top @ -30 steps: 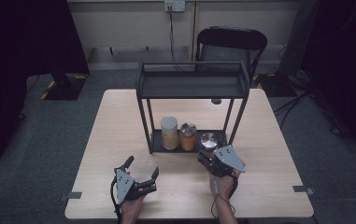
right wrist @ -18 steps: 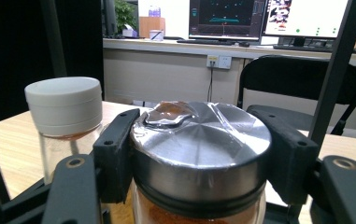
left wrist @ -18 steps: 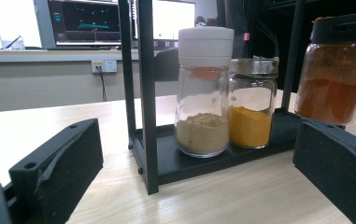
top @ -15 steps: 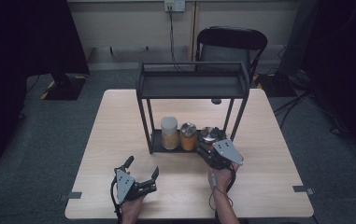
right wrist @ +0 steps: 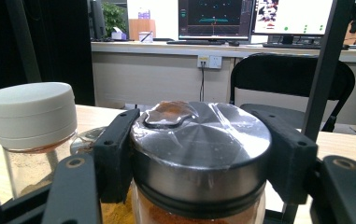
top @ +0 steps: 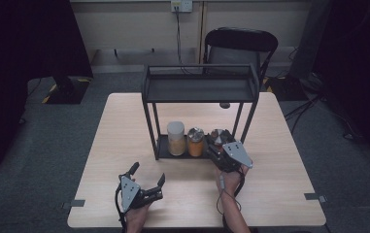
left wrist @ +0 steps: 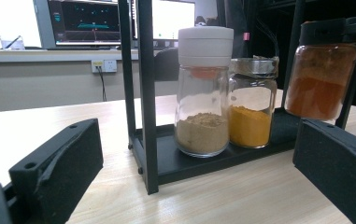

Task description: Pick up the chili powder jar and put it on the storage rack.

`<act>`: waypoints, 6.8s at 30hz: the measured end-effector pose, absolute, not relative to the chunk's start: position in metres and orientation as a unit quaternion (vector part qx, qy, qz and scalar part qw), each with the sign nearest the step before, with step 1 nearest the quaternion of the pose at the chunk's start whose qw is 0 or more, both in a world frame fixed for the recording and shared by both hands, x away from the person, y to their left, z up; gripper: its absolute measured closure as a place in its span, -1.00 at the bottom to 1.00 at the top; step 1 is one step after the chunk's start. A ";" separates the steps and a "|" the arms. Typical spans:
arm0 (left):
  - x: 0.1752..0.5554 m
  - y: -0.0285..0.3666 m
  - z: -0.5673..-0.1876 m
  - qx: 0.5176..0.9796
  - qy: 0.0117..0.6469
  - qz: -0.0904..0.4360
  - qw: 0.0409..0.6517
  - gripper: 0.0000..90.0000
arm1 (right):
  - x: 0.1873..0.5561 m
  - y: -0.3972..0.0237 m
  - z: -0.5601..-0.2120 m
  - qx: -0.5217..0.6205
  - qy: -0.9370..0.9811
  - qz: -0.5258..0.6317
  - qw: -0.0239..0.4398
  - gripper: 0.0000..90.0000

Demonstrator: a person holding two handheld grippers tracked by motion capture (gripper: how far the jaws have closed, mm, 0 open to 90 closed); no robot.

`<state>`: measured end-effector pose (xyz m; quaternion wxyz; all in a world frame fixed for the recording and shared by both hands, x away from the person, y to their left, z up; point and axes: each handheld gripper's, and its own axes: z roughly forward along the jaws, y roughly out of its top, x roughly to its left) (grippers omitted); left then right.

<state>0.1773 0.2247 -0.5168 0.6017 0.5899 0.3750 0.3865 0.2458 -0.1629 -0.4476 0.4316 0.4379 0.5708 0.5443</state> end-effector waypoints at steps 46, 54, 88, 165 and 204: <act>0.177 0.225 -0.517 0.590 0.374 0.386 0.602 -0.98 | 0.271 -0.153 -0.463 0.457 0.571 0.521 0.439 -0.22; 0.177 0.225 -0.517 0.590 0.374 0.386 0.602 -0.98 | 0.273 -0.152 -0.464 0.463 0.570 0.520 0.436 -0.22; 0.177 0.225 -0.518 0.588 0.375 0.386 0.604 -0.98 | 0.281 -0.151 -0.472 0.461 0.574 0.518 0.436 -0.22; 0.177 0.225 -0.517 0.590 0.374 0.386 0.602 -0.98 | 0.263 -0.141 -0.474 0.435 0.525 0.554 0.478 -1.00; 0.177 0.225 -0.517 0.590 0.374 0.386 0.602 -0.98 | 0.236 -0.156 -0.456 0.404 0.535 0.580 0.463 -1.00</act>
